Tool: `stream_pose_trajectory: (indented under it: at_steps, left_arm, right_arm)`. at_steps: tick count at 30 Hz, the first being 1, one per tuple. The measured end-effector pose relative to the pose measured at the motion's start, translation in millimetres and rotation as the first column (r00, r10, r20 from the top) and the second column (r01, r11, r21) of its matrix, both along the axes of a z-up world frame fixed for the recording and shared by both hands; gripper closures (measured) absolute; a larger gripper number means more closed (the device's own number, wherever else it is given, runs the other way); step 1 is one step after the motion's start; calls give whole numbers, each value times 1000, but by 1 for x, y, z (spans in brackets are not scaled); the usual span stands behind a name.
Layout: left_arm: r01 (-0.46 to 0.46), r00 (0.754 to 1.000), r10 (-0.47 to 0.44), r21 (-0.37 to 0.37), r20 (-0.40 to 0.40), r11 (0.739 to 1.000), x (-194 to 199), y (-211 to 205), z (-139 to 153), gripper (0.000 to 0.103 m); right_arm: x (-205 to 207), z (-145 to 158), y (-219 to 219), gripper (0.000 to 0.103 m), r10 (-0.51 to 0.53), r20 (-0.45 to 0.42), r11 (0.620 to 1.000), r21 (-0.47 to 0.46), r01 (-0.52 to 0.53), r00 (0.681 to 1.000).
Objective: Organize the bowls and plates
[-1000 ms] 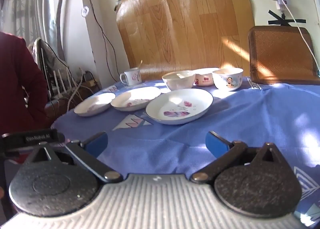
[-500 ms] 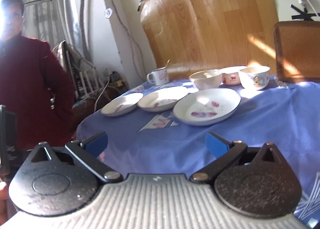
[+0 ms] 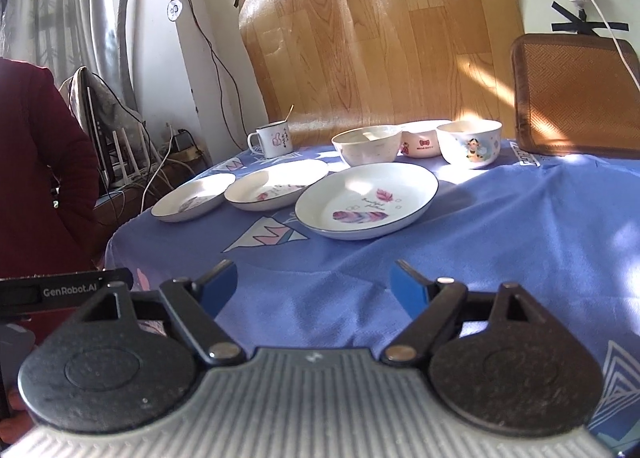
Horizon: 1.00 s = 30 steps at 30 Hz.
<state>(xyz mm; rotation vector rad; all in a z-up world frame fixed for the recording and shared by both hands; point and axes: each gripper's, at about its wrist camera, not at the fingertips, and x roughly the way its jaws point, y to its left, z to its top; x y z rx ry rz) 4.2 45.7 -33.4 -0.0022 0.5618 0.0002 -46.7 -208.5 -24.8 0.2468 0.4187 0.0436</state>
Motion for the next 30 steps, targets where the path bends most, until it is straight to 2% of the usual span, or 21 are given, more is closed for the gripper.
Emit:
stream_pose_trajectory:
  at_steps: [2, 9, 30]
  left_arm:
    - [-10, 1000, 10, 8, 0, 1000, -7, -23, 7, 0]
    - [29, 1000, -29, 18, -12, 999, -7, -38, 10, 0]
    - [61, 998, -61, 18, -12, 998, -6, -29, 12, 0]
  right_arm:
    - [-1, 0, 1, 18, 7, -2, 1000, -2, -7, 1000]
    - [-3, 1, 2, 18, 7, 3, 1000, -6, -7, 1000]
    - [-4, 0, 2, 18, 6, 8, 1000, -4, -6, 1000]
